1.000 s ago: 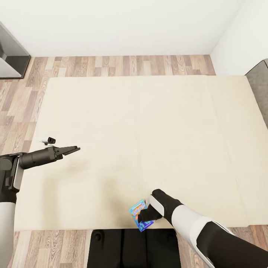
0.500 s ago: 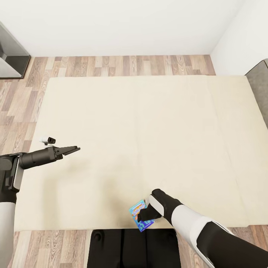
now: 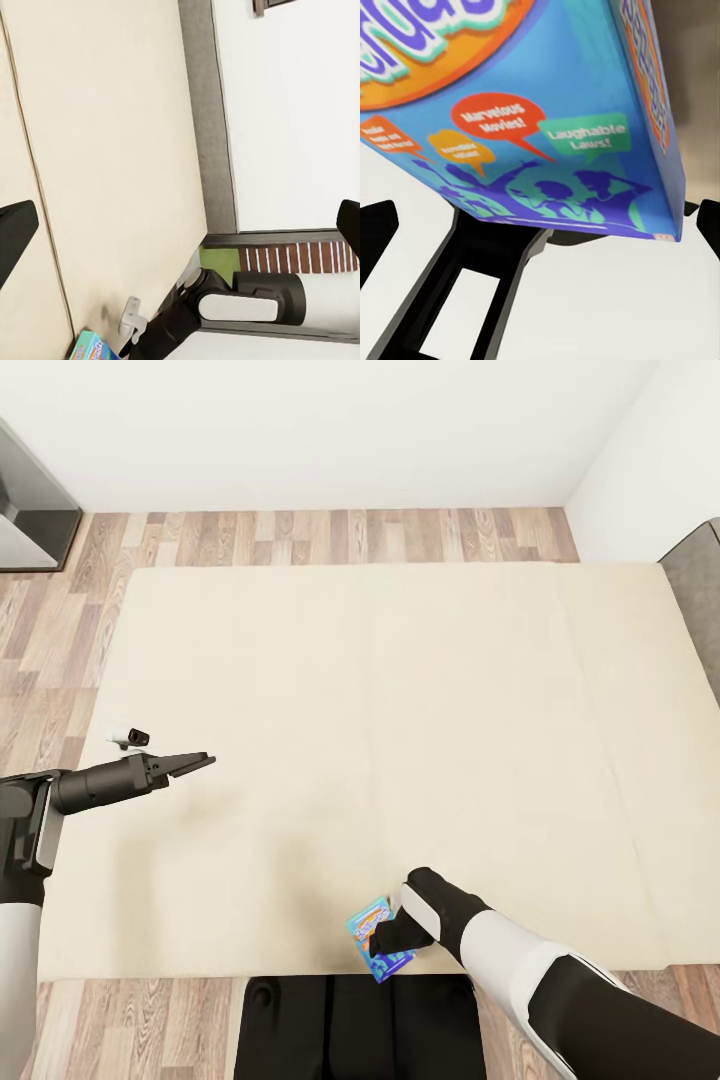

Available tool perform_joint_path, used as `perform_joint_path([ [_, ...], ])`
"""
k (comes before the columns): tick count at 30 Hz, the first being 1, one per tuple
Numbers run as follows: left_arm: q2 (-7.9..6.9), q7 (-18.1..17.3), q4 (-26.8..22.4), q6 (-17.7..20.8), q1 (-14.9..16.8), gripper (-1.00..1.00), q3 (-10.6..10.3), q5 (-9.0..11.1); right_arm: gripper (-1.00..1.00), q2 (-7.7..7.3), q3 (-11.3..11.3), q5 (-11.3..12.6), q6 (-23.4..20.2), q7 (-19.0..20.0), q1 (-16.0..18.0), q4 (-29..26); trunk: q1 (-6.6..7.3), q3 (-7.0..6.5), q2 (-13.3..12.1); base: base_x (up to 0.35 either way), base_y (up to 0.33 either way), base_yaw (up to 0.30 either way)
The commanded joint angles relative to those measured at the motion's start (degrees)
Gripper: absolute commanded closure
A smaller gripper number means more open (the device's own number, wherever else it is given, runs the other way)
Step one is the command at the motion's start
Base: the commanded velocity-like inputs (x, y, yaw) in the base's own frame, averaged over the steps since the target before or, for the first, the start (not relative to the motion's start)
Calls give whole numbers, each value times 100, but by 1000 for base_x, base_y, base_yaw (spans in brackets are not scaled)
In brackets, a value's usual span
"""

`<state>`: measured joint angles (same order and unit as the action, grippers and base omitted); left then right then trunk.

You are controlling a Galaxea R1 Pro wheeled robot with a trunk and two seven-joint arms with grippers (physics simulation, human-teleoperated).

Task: Put all the toys in the child's room - the three board games (two on the bed and one on the table), the two jigsaw puzzles on the table, and the tennis ball on the table - inside the toy box on the table in the child's room.

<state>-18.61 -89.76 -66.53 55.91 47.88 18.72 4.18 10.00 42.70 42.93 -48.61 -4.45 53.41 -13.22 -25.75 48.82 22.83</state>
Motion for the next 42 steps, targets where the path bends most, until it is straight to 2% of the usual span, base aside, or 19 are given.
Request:
perform_joint_path([
  [1,-2,-24,-1,61,2,-100,0,-5,-100,0,27,61,-18,-47,3,-5,-3,6,9,0,0,0],
  [15,-2,-24,-1,61,2,-100,0,-5,-100,0,8,106,-8,-30,3,-5,-3,6,9,0,0,0],
  [26,-2,-24,-1,61,2,-100,0,-5,-100,0,18,74,218,524,3,-5,-3,6,9,0,0,0],
  [42,-2,-24,-1,61,2,-100,0,-5,-100,0,11,74,293,577,3,-5,-3,6,9,0,0,0],
])
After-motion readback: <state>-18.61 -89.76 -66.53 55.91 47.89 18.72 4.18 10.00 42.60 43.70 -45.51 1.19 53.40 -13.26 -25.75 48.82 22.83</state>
